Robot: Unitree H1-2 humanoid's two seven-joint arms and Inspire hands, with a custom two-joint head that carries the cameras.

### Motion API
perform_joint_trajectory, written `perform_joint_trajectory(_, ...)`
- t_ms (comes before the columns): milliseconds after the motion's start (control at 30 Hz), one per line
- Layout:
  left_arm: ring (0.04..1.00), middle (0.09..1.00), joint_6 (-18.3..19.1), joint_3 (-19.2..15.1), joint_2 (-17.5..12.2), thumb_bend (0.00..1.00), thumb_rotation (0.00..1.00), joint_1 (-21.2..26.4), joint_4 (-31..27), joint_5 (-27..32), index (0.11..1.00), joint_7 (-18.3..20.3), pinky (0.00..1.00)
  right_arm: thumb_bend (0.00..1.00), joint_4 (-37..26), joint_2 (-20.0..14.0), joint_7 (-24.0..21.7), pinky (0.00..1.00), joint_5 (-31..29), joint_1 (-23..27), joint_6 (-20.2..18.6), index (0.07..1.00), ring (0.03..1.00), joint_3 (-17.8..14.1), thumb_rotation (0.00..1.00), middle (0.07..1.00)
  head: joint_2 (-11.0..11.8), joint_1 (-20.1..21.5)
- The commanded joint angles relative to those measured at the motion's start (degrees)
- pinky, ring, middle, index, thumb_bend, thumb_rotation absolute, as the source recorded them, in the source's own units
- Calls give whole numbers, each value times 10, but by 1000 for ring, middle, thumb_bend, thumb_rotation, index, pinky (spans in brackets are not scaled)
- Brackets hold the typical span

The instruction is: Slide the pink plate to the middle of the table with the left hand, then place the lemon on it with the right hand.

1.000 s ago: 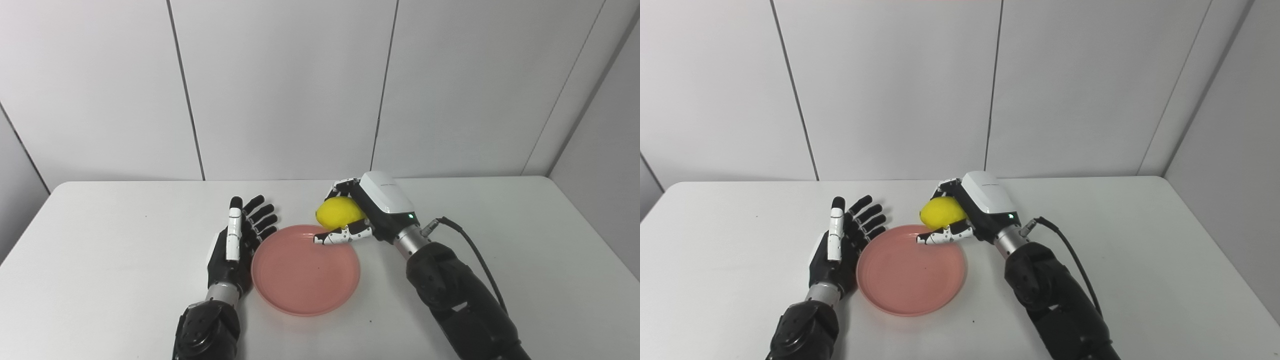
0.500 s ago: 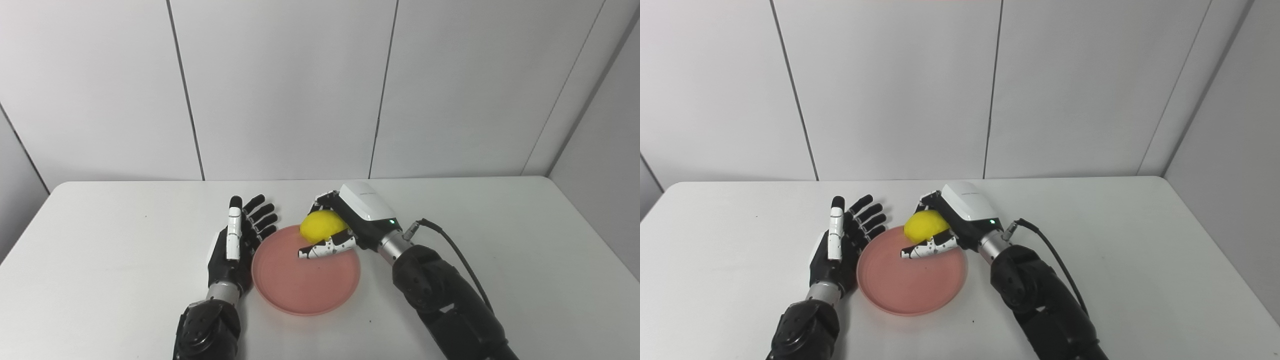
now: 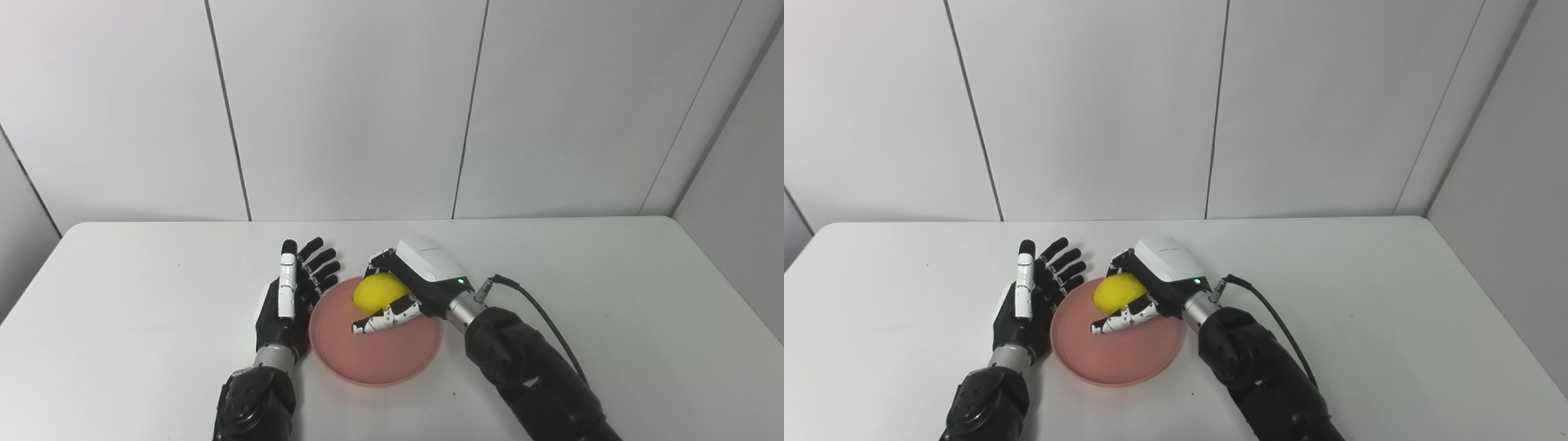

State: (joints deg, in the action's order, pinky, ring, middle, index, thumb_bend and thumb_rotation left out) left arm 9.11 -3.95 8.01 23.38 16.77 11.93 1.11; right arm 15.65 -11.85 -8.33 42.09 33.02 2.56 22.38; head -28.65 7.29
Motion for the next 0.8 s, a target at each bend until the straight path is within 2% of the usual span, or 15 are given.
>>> perform_joint_trajectory(0, 794, 811, 17, 3, 3, 653, 961, -10, 21, -5, 811, -6, 836, 631, -5, 6, 20, 193, -3, 21, 15, 313, 235, -2, 416, 295, 0, 0)
perform_joint_trajectory(400, 787, 808, 16, -1, 5, 663, 969, -7, 23, -3, 773, -11, 817, 606, 36, 15, 31, 190, -5, 23, 27, 299, 231, 23, 327, 289, 1, -2)
perform_joint_trajectory(767, 788, 808, 17, -3, 8, 644, 978, -8, 24, 0, 780, -11, 805, 604, 39, 11, 37, 190, 1, 27, 24, 306, 235, 37, 337, 294, 1, -1)
